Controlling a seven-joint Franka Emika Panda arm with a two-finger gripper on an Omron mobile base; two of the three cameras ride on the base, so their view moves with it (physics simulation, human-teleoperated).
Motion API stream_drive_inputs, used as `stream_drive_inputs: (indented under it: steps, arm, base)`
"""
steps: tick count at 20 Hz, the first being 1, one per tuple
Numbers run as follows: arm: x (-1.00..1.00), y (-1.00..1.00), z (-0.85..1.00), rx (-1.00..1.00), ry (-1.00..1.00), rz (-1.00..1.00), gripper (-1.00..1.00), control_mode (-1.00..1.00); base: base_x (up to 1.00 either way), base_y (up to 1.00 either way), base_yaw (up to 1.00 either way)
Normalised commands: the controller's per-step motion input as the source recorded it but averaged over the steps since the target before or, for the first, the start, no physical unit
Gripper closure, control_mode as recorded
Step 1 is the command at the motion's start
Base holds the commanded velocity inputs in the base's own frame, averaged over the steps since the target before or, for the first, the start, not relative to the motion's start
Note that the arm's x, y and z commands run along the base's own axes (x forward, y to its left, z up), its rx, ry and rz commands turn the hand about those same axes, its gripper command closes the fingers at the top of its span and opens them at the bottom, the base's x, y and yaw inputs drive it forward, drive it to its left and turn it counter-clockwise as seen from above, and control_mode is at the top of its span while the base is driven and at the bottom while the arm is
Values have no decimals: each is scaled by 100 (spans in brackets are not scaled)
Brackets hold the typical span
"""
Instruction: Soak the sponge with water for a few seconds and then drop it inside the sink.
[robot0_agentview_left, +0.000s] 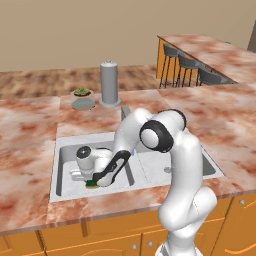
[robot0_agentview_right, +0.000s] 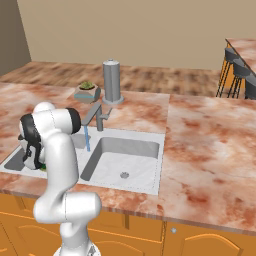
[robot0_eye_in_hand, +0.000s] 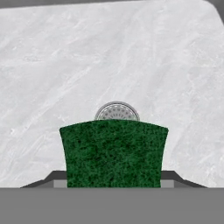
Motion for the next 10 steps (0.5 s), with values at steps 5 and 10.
stream_drive_inputs:
  steps: [5,10]
  arm:
    - [0,0,0,0,0,0,-100,-100]
    - [0,0,6,0,0,0,-100,-100]
  base:
    - [0,0,0]
    - [0,0,0]
